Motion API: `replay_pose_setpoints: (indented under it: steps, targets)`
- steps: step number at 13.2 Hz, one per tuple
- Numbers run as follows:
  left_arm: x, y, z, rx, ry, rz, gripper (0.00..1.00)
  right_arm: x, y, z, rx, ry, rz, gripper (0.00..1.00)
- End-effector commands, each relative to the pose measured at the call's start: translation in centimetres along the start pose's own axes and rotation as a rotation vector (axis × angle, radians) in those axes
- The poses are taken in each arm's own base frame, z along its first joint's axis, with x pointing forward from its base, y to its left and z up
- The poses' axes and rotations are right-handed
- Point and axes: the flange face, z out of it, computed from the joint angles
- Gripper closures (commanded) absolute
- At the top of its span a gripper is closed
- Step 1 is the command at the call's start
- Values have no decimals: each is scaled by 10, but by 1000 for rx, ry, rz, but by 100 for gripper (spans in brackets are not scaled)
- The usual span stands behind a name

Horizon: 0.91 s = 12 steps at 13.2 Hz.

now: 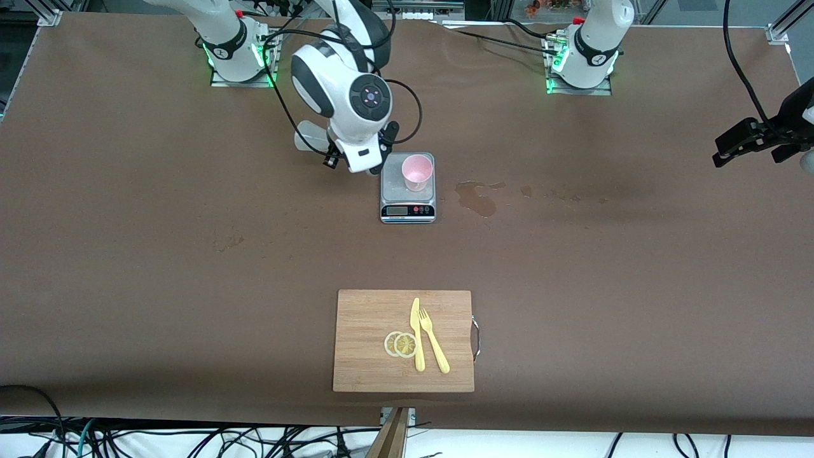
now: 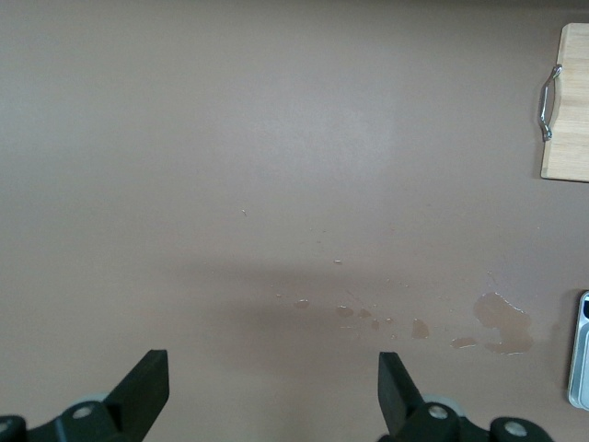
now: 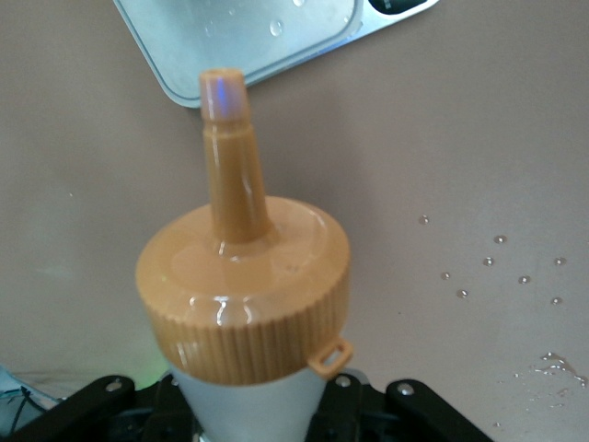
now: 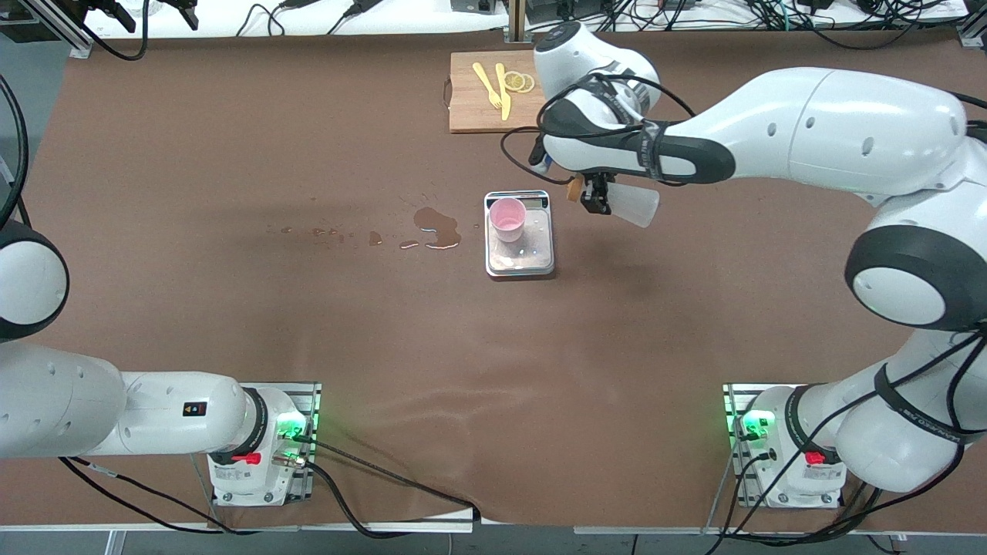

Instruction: Add sauce to pink cup with both arms

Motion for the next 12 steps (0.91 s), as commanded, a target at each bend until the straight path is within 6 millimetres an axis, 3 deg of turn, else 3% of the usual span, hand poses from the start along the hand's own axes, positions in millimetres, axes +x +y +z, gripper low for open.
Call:
replay_pose_setpoints:
  steps: [1,5,9,12]
  targets:
    - [1,-1,-5,4,-4,12,0,16,-4,0,-11,-46,10,100]
    - [1,-3,-6,4,-3,9,0,40,-14,7,-5,-89,22,100]
    - [1,-3,-6,4,-3,11,0,46,-28,15,2,-138,16,100]
    - [1,-4,-6,4,-3,12,0,61,-28,5,14,-191,19,100]
